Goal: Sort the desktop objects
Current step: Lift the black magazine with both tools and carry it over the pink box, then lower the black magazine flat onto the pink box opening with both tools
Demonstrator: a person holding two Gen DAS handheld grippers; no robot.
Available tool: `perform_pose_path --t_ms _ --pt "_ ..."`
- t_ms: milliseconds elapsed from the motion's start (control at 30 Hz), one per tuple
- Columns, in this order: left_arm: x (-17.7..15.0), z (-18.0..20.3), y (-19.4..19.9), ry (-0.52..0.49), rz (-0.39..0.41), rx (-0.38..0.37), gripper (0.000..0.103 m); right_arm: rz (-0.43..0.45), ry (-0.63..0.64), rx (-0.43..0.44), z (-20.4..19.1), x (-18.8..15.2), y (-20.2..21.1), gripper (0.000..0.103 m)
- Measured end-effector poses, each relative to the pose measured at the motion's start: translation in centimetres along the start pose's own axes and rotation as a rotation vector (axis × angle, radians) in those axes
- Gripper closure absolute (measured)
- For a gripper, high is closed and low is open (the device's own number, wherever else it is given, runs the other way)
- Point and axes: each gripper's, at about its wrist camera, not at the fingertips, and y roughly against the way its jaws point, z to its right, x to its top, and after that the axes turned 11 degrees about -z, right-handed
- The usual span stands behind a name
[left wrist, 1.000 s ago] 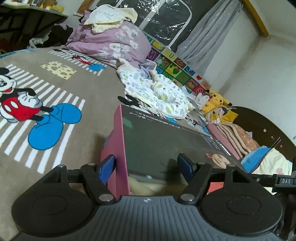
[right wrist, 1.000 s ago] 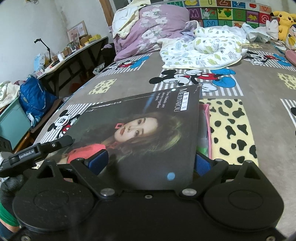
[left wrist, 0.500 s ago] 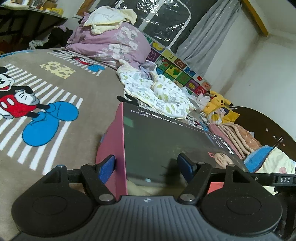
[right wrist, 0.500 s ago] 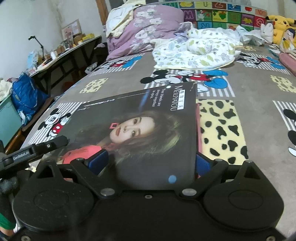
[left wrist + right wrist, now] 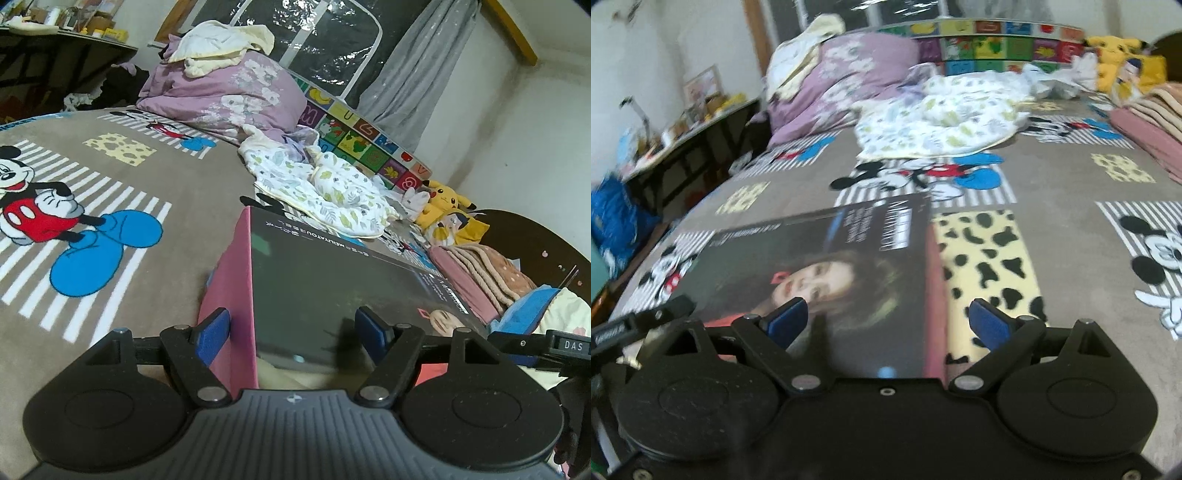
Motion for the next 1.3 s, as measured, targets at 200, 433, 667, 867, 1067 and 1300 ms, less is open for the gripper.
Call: perform_pose_path --t_ms 200,433,667,867,1067,1300 --pt "0.0 1.0 0.0 -0.039 -0.003 0.022 0.028 -0.111 -0.172 0.225 2.8 -0.8 -2.1 0.007" --pt "-0.2 2.1 -0.3 -0.087 -0.004 0.059 0.023 -0.123 -0.192 0.274 2.8 -1.1 -2.5 0.008" --pt "-0.9 4.5 0.0 -0.198 0.035 0.165 0.021 -0.096 -0.205 0.244 3.1 -1.1 -2.3 0.015" --pt "-0.8 4.2 0.0 -0.209 0.027 0.130 0.015 -0.088 -0.306 0.363 4.7 -1.4 -2.1 0.014" --pt "-0.9 4.8 0.1 -0.231 0.035 0.174 0.015 -0.123 -0.133 0.173 2.6 -1.5 -2.4 0.023" --pt "-0.8 6.0 1.3 -0.277 0.094 0.196 0.015 0.046 0.122 0.057 0.3 -1.0 0.0 0.022"
